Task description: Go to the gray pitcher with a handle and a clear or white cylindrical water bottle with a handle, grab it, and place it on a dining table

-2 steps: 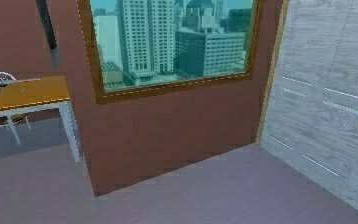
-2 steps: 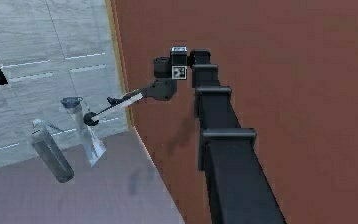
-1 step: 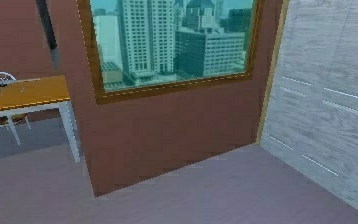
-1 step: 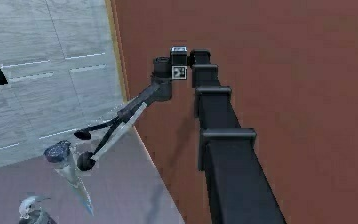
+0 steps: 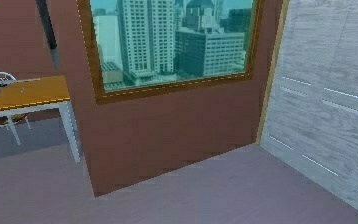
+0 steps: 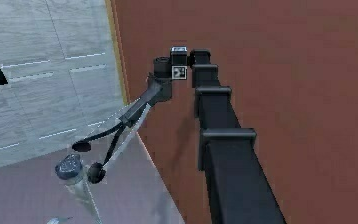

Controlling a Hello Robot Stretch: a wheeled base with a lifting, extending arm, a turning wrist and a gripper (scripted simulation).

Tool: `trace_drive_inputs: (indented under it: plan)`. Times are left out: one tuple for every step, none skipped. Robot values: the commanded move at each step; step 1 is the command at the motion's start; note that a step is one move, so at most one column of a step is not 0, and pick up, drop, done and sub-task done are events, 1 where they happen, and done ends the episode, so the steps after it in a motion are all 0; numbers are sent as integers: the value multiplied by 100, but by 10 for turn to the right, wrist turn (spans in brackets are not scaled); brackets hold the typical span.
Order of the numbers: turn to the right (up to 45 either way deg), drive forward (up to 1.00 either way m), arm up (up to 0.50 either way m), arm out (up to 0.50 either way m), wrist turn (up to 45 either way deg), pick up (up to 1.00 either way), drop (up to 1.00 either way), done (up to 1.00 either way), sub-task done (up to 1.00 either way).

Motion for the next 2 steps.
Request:
trace_drive_inputs:
  plan:
    - [0,0,0,-32,0,0,0,0,0]
    - [-450,0,0,0,0,0,0,0,0]
